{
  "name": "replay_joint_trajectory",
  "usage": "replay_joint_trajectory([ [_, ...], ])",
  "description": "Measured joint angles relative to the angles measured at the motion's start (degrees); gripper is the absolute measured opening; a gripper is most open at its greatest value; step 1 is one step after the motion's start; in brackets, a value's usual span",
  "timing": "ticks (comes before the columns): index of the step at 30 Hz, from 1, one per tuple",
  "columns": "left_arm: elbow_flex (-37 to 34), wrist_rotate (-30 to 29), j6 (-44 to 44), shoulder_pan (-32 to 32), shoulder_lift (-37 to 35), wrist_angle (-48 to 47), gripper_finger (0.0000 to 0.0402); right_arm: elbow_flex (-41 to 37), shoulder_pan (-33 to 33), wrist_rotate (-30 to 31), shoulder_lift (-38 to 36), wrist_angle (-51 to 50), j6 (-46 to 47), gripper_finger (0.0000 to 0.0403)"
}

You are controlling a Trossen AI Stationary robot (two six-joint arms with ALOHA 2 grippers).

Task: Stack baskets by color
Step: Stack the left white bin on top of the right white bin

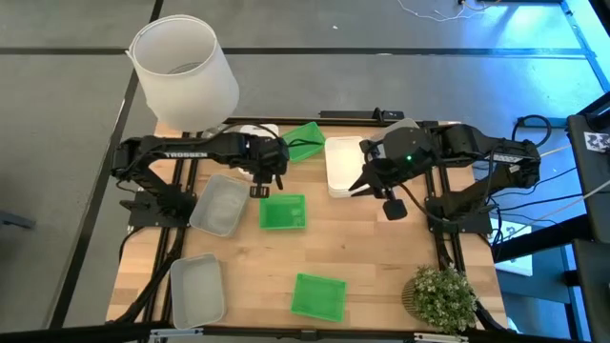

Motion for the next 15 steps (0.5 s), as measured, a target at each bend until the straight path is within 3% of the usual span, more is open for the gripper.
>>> replay_joint_trajectory([
  [7, -6.1, 3.8, -0.2, 3.1, 0.0, 6.0, 0.0099, 0.0, 0.0, 0.0, 0.0, 0.0, -1.4, 0.0062],
  [15, -10.0, 4.0, 1.3, 5.3, 0.0, 11.5, 0.0101, 0.0, 0.0, 0.0, 0.0, -0.1, -1.4, 0.0062],
])
